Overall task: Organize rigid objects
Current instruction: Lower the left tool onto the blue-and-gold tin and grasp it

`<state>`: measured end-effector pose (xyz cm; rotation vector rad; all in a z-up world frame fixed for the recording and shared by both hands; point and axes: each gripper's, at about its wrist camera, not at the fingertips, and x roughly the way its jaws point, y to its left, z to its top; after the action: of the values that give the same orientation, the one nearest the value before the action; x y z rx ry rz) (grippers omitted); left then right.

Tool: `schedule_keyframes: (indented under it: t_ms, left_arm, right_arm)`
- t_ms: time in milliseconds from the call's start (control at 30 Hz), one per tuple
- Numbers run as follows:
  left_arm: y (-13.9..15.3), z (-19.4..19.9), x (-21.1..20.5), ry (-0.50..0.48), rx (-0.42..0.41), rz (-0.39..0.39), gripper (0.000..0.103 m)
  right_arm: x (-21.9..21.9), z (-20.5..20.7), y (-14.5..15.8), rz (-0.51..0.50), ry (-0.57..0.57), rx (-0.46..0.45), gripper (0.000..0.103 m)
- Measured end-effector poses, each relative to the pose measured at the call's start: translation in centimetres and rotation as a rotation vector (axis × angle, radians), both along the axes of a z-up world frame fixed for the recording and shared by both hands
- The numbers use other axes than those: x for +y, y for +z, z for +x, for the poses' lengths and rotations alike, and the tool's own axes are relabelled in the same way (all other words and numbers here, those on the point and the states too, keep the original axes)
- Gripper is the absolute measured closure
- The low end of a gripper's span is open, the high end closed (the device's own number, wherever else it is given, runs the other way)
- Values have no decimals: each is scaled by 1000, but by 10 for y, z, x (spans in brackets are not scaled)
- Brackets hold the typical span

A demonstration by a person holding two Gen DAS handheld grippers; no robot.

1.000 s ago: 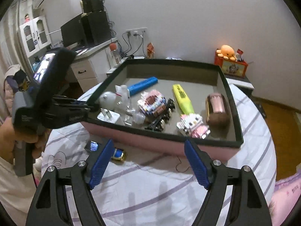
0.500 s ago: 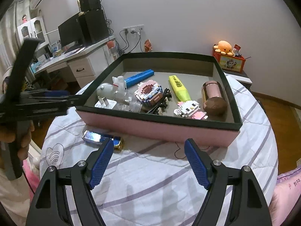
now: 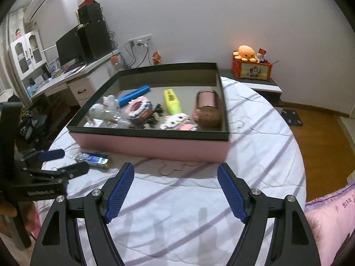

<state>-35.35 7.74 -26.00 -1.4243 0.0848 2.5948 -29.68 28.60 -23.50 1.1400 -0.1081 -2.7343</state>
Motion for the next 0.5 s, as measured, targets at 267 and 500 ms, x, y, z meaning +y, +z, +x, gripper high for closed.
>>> schedule_keyframes:
  t_ms: [267, 500]
  left_arm:
    - [-15, -14, 19, 50, -38, 0, 14]
    - [-25, -23, 23, 96, -29, -3, 15]
  right_arm:
    - [20, -6, -6, -33, 10, -9, 24]
    - [27, -11, -6, -45, 19, -5, 24]
